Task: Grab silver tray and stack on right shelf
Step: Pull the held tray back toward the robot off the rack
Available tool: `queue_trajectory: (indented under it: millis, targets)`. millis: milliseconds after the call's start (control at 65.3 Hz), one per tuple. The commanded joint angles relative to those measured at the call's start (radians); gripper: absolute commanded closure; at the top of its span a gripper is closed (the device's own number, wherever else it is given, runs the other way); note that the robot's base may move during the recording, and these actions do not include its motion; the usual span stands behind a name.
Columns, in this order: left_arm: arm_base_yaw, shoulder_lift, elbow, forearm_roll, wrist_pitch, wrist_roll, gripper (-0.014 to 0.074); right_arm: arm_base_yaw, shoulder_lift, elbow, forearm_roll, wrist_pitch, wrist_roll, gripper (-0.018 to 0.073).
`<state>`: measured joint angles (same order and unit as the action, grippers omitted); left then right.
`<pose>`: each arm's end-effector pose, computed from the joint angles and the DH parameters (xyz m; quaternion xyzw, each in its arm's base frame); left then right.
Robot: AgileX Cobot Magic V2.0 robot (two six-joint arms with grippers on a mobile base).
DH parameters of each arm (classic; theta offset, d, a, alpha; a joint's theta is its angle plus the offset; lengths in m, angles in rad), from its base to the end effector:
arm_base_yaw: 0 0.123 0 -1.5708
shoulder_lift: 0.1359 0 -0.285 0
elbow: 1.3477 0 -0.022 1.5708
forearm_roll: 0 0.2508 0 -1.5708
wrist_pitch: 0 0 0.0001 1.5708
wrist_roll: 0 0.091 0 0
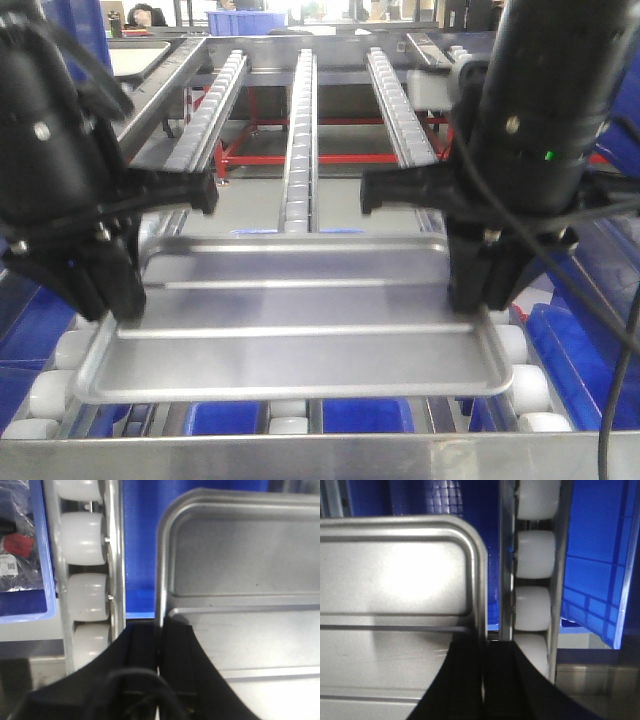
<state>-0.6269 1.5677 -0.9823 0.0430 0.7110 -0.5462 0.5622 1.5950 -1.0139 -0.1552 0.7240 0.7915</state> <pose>0.2450 -0.1743 0.2199 0.0532 0.9821 -0.0856 0.1590 0.2659 0.1565 0.2200 0.0644 0.9806 0.0623 0.1745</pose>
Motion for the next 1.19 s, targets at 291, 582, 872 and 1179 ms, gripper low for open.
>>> queue_trajectory:
  millis: [291, 582, 872, 1179]
  targets:
    - [-0.091, -0.196, 0.064, 0.075, 0.061, -0.189, 0.0697, 0.119, -0.152, -0.001, -0.053, 0.046, 0.155, 0.0502]
    - [-0.227, -0.29, 0.152, 0.134, 0.11, -0.339, 0.0697, 0.228, -0.23, 0.109, -0.053, 0.05, 0.228, 0.0502]
    - [-0.293, -0.312, 0.159, 0.141, 0.141, -0.364, 0.0697, 0.249, -0.312, 0.183, -0.057, 0.049, 0.245, 0.0502]
    - [-0.299, -0.312, 0.159, 0.141, 0.142, -0.364, 0.0697, 0.249, -0.312, 0.183, -0.058, 0.046, 0.245, 0.0502]
